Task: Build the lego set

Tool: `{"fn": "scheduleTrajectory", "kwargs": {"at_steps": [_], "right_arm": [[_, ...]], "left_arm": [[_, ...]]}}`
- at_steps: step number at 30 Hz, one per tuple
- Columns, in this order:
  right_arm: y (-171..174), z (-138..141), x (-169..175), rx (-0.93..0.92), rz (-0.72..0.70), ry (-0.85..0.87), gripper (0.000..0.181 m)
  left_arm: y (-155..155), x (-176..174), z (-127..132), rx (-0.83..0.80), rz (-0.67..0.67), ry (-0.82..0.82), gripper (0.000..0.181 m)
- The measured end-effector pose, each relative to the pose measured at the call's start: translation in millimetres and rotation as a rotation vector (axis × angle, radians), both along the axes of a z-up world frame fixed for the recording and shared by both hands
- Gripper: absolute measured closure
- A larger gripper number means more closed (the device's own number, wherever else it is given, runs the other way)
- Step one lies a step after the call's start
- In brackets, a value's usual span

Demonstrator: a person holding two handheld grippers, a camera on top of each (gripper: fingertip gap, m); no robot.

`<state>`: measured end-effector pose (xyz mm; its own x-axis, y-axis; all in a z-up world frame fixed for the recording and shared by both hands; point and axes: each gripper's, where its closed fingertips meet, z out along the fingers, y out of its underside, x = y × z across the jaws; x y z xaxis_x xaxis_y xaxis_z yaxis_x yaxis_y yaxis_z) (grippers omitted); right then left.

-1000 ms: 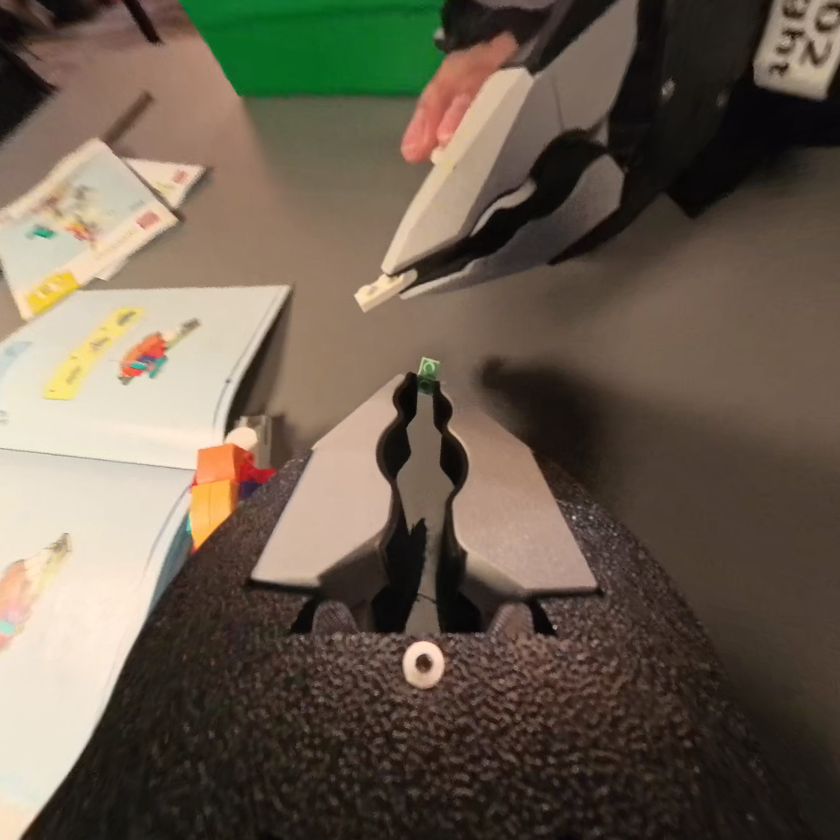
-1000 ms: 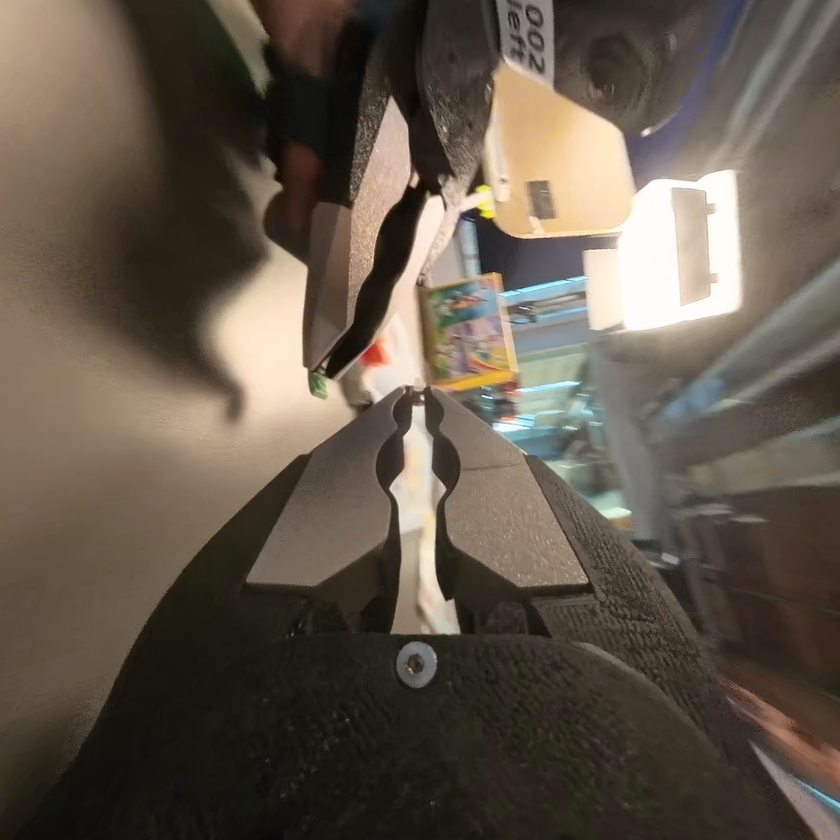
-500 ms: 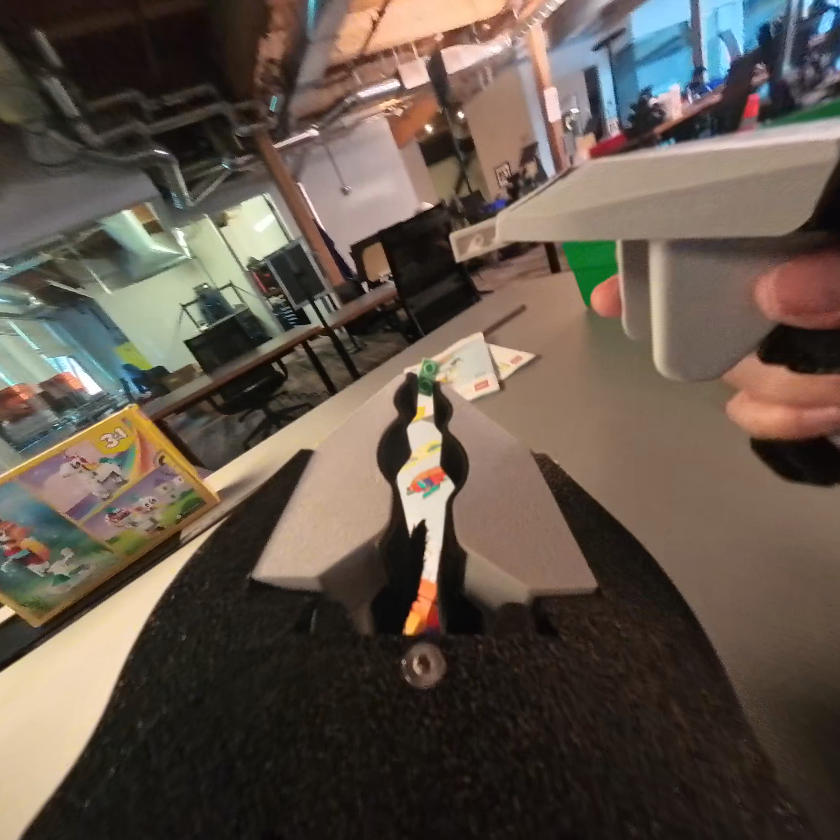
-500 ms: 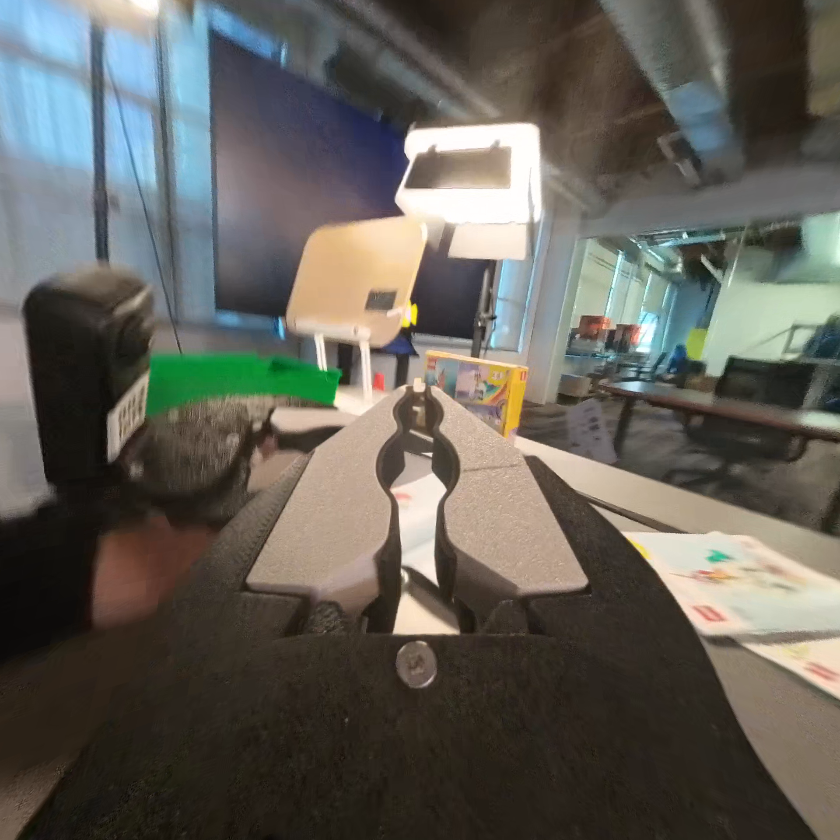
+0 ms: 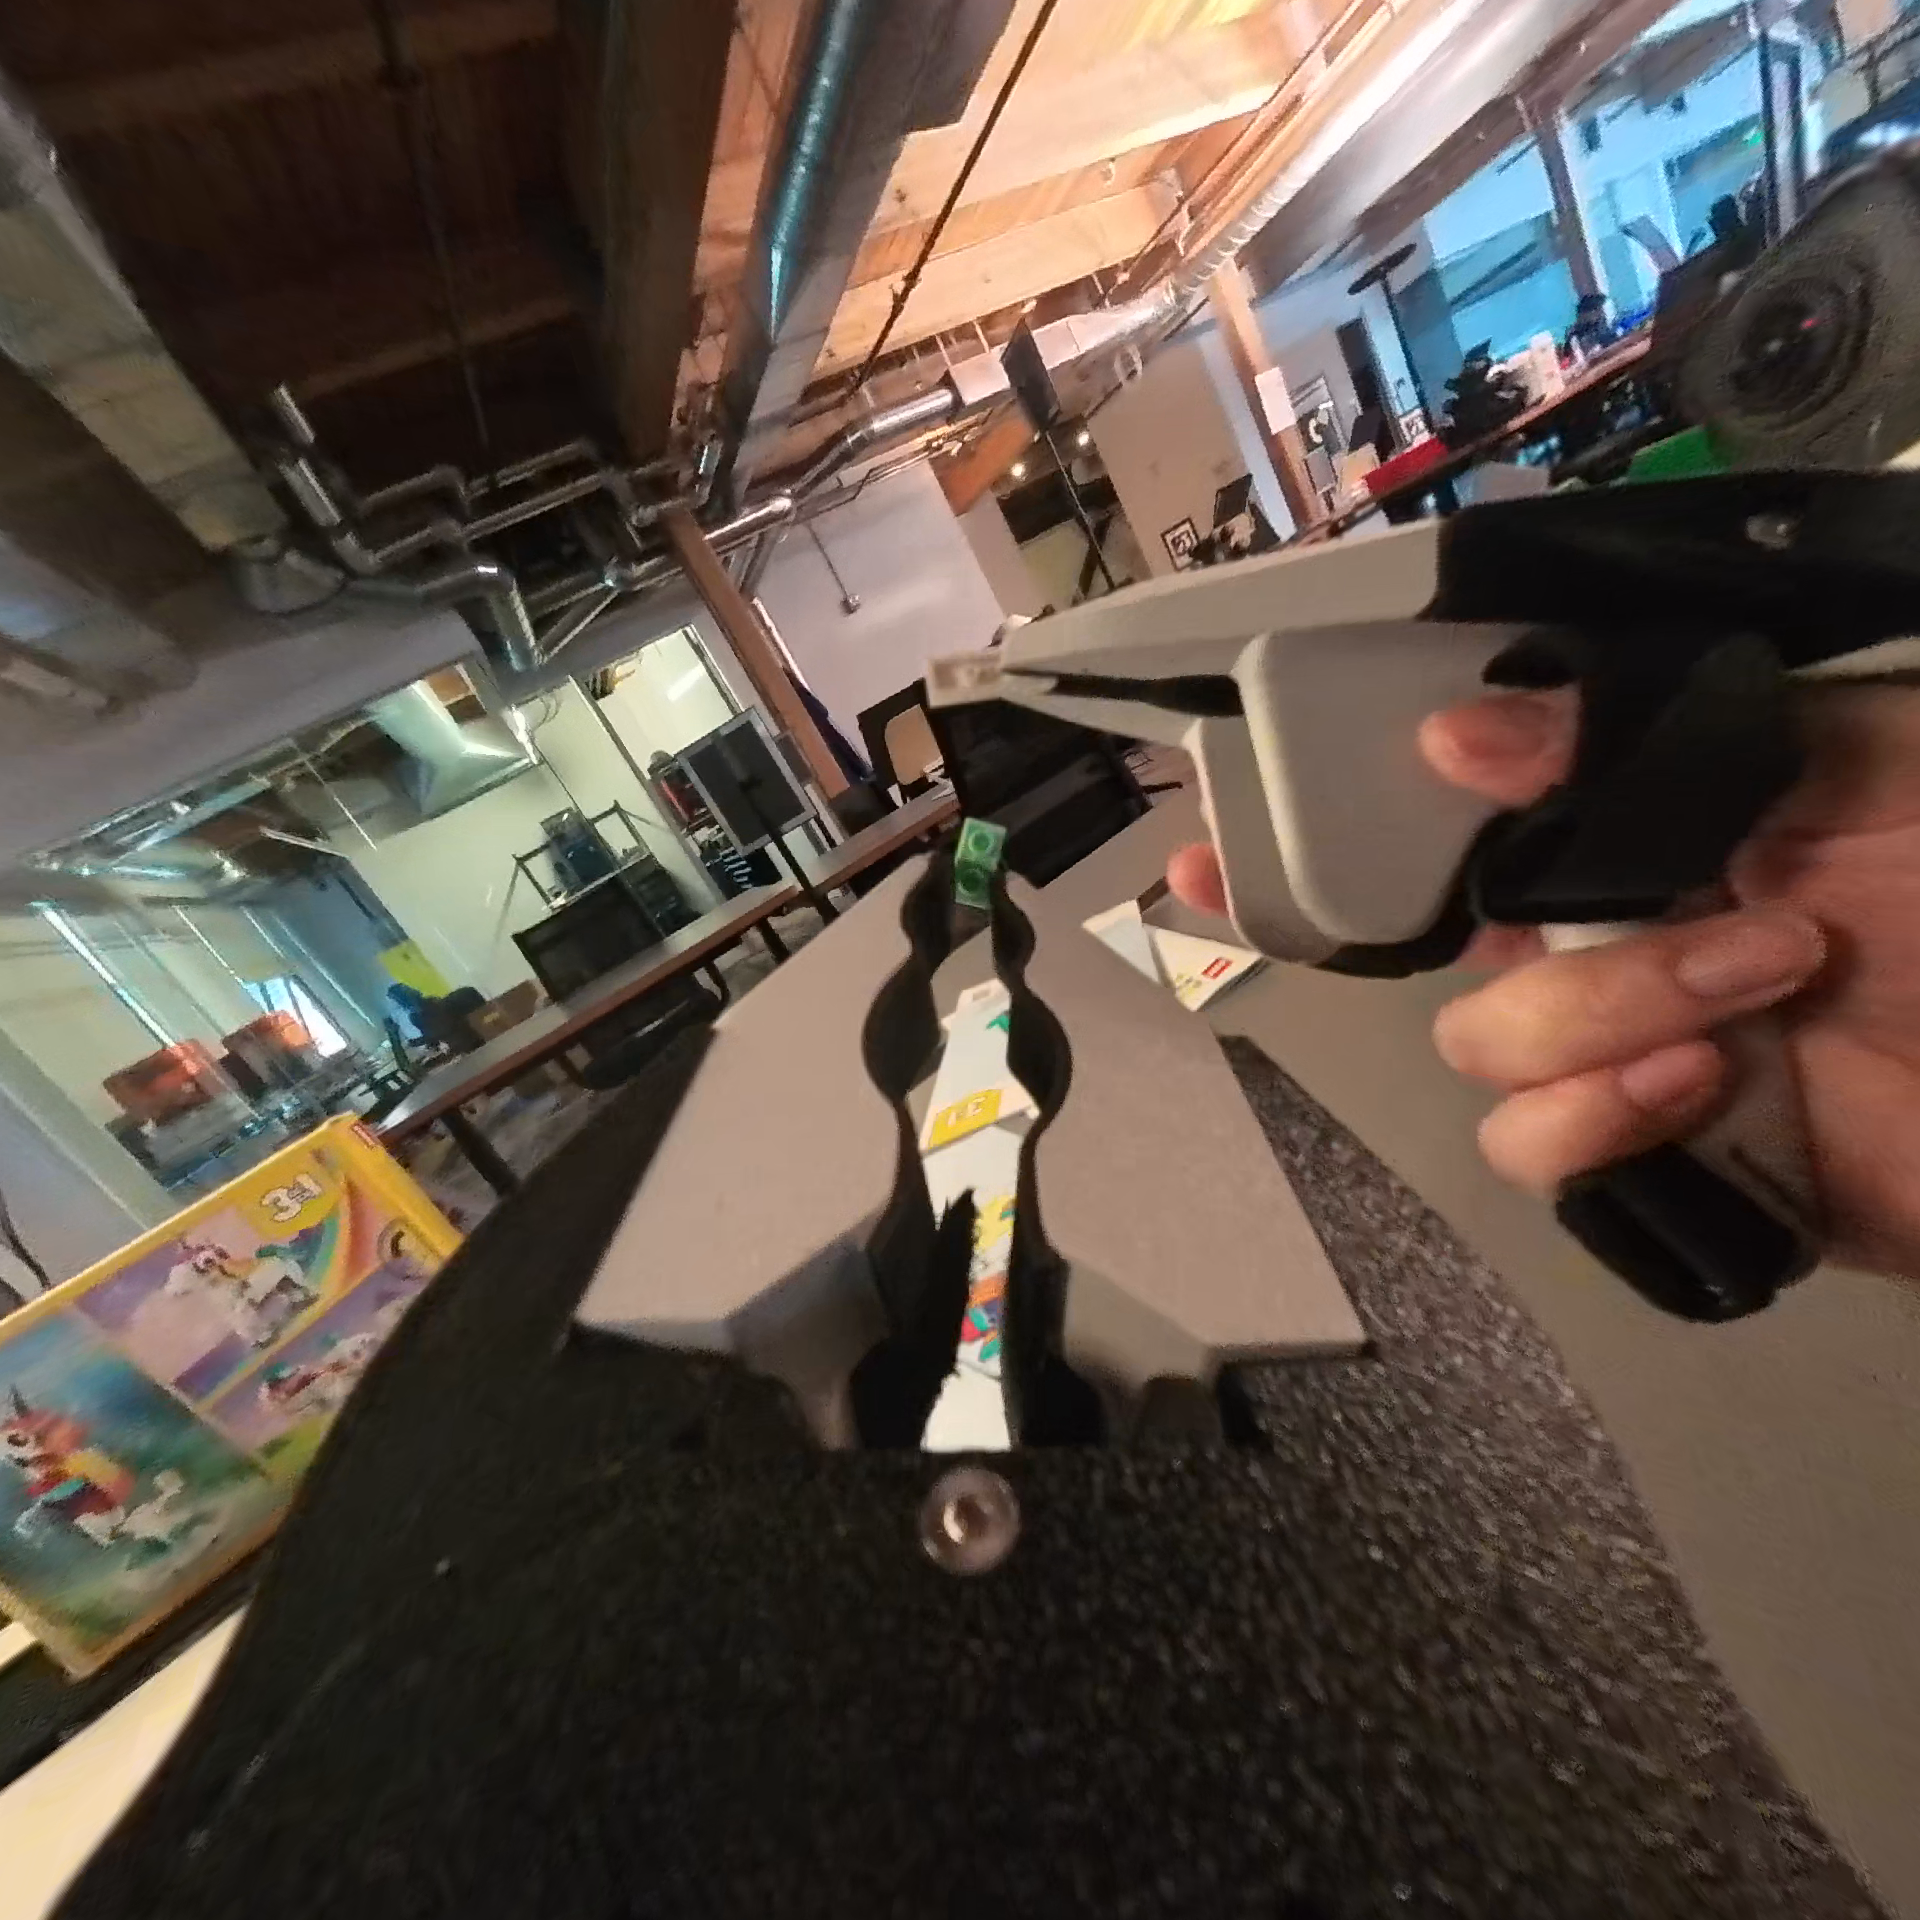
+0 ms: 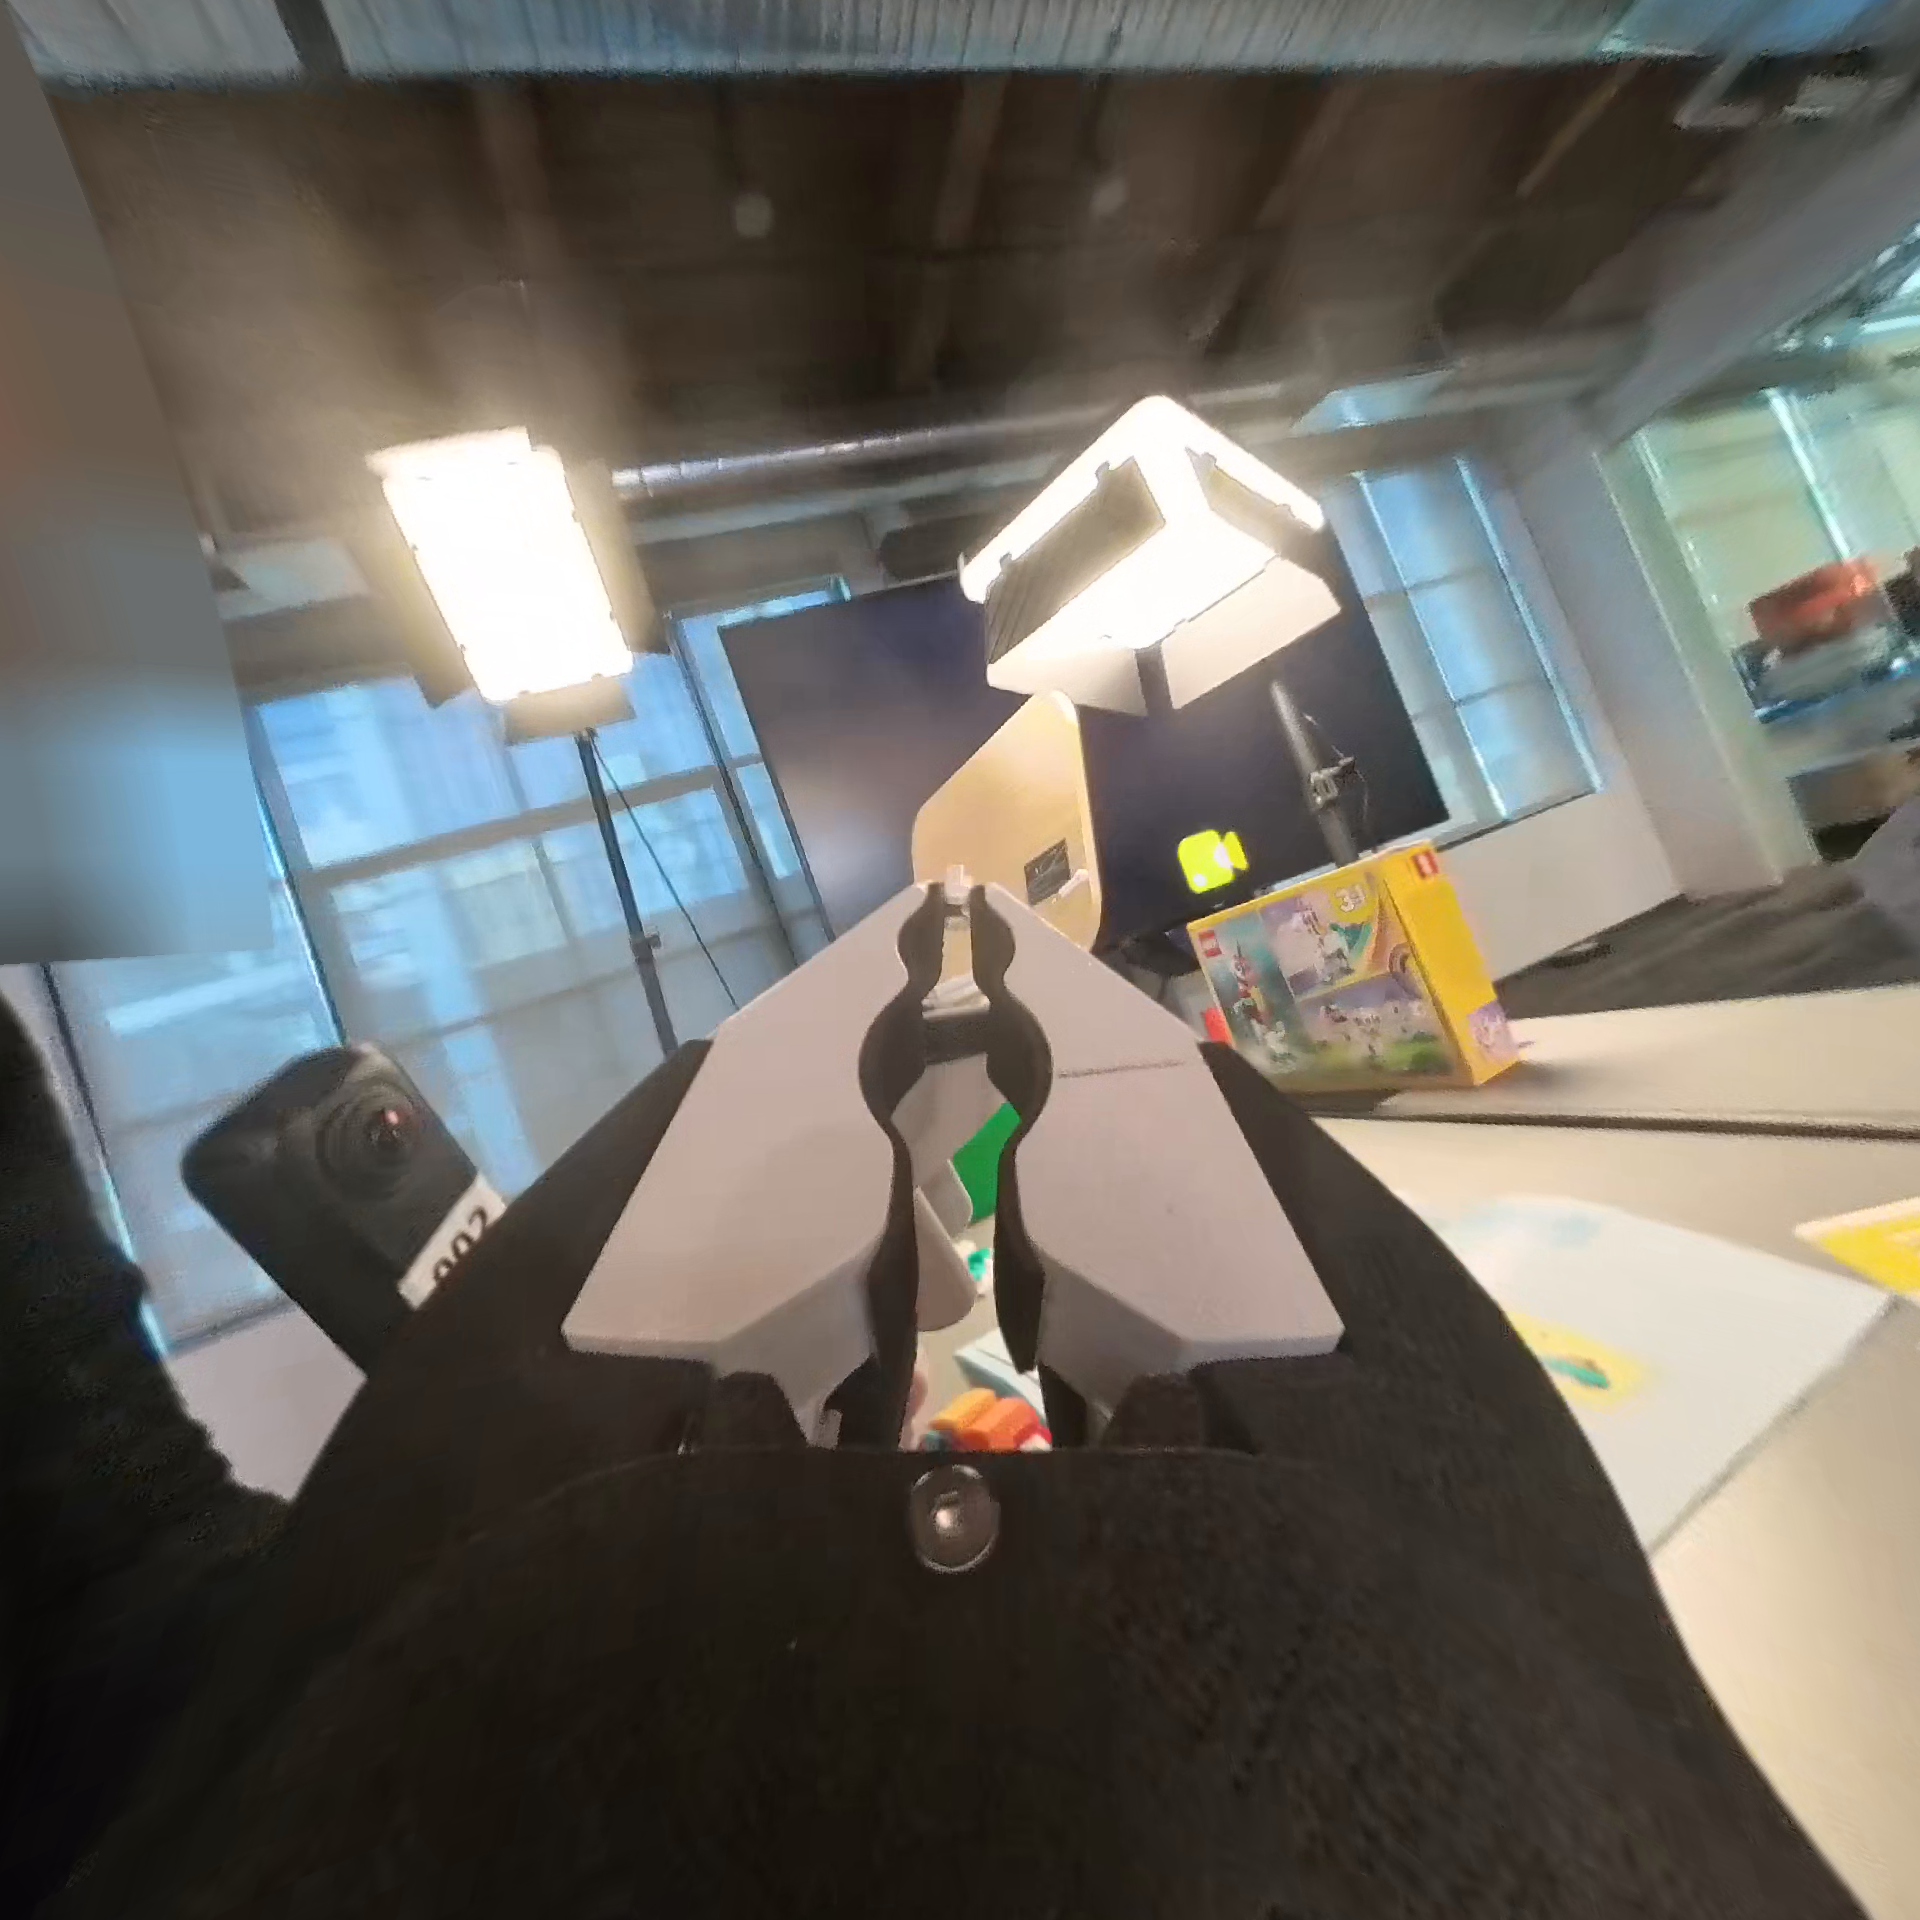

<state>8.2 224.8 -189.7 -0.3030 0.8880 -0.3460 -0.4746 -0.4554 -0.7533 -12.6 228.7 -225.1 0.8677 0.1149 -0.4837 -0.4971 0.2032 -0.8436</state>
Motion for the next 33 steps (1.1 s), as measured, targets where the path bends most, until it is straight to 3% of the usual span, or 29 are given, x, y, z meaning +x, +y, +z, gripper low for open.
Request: {"fn": "scheduleTrajectory", "kwargs": {"at_steps": [4,7,9,13,15,17,22,26,33], "right_arm": [[5.9,-2.6,4.0,-0.034,0.005,0.005,0.178],[3.5,-3.4,5.8,0.059,-0.077,-0.032,0.178],[2.5,-9.1,3.5,0.236,-0.240,-0.113,0.178],[19.6,-25.3,0.7,0.649,-0.701,-0.320,0.178],[20.4,-37.2,-5.2,0.868,-0.834,-0.426,0.178],[10.9,-47.3,-14.0,1.003,-0.837,-0.463,0.178],[-3.9,-59.7,-24.5,1.119,-0.783,-0.482,0.178],[-8.0,-66.9,-30.3,1.151,-0.753,-0.493,0.178],[-11.1,-73.9,-34.0,1.221,-0.739,-0.512,0.178]], "left_arm": [[-3.7,-1.2,-0.3,-0.010,-0.015,-0.038,0.176],[-6.9,-2.1,-1.9,-0.023,-0.024,-0.044,0.176],[-7.5,-7.0,-3.3,-0.035,-0.007,-0.024,0.176],[-9.2,-24.1,-8.5,-0.064,0.048,0.011,0.176],[-11.9,-30.5,-8.9,-0.063,0.067,0.016,0.176],[-15.0,-36.7,-8.5,-0.056,0.085,0.017,0.176],[-23.5,-58.6,-1.6,-0.011,0.126,-0.053,0.176],[-30.7,-71.1,-9.9,-0.052,0.190,0.122,0.176],[-32.6,-67.9,-10.7,-0.055,0.166,0.130,0.176]]}}
